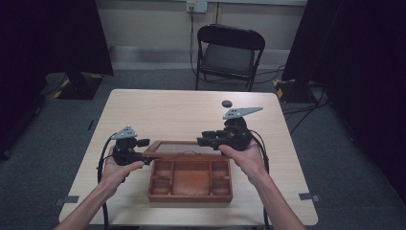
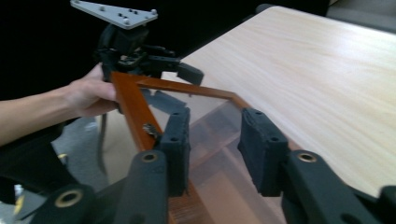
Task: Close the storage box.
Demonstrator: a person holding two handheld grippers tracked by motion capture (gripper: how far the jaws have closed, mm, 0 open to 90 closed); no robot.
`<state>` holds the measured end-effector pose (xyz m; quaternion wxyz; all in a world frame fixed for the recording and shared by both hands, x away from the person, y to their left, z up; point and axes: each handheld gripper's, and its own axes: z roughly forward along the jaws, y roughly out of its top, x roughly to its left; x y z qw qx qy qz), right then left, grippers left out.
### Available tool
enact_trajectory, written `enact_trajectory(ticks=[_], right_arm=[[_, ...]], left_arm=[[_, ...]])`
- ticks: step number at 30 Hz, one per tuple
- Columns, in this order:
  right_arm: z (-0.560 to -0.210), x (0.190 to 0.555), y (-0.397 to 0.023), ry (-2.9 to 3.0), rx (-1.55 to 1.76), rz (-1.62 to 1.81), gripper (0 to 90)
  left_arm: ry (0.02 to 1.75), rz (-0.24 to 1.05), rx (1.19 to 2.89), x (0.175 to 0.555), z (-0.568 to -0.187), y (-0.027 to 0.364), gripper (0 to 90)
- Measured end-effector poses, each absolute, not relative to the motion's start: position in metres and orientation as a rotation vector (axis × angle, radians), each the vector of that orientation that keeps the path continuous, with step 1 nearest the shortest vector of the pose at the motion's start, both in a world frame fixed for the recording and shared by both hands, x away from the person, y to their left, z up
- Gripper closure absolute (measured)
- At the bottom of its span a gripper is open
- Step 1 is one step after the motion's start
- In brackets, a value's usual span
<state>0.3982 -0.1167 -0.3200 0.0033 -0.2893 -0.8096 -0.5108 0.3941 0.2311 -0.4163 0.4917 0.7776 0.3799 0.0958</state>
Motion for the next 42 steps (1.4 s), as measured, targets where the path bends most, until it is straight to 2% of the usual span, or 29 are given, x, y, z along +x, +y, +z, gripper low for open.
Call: enact_trajectory(ticks=[11, 23, 42], right_arm=[[-0.321, 0.391, -0.091, -2.544, -0.788, -1.478, 72.6], [-0.335, 0.395, -0.086, -2.490, -0.767, -1.429, 80.2], [-0.345, 0.402, -0.095, -2.487, -0.756, -1.437, 81.2]], left_arm=[[0.914, 0.230, 1.896, 0.392, -0.417, 0.230, 19.6], [0.904, 0.223, 1.910, 0.391, -0.419, 0.229, 19.9], [0.896, 0.198, 1.925, 0.394, -0.423, 0.219, 19.9]])
